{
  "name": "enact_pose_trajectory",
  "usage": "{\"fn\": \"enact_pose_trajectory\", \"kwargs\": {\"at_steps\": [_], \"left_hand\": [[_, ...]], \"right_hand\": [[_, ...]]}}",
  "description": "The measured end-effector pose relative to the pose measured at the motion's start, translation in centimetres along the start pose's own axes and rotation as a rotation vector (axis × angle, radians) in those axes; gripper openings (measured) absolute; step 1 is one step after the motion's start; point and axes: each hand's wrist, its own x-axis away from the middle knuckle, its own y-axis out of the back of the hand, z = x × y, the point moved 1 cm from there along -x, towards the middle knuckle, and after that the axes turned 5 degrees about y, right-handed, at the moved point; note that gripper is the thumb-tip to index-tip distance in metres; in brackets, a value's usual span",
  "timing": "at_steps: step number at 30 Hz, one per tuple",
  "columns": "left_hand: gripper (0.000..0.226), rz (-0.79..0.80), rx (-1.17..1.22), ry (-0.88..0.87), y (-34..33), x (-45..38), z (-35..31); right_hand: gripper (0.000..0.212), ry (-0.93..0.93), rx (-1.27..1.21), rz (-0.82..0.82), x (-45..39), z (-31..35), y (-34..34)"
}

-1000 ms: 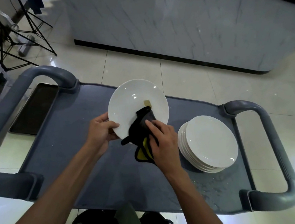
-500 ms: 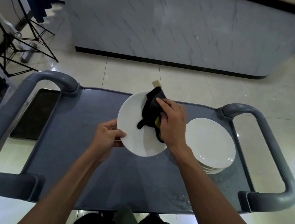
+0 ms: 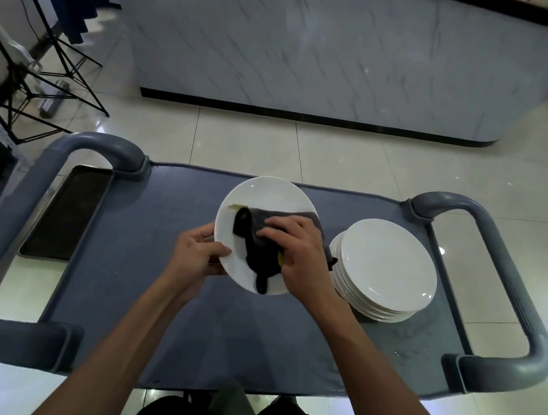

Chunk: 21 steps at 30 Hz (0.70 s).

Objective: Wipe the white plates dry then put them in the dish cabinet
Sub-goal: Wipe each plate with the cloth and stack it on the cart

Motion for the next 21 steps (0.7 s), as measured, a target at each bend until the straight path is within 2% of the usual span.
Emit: {"fn": "enact_pose_trajectory", "kwargs": {"at_steps": [8, 12, 18, 21], "left_hand": [[0.044, 0.075, -0.072, 0.016, -0.8, -0.1, -0.2], [0.046, 0.130, -0.106, 0.017, -1.1, -0.1, -0.3], [0.044, 0.107, -0.046, 0.032, -0.9, 0.3, 0.3], [0.043, 0.049, -0.006, 0.013, -0.5, 0.3, 0.3]], "right_hand": [[0.038, 0.025, 0.017, 0.008, 0.7, 0.4, 0.3], [0.040, 0.022, 0.064, -0.011, -1.1, 0.5, 0.2], [0.043, -0.157, 0.059, -0.174, -4.3, -0.8, 1.0], [0.042, -0.246, 0.056, -0.190, -4.9, -1.7, 1.7]]}}
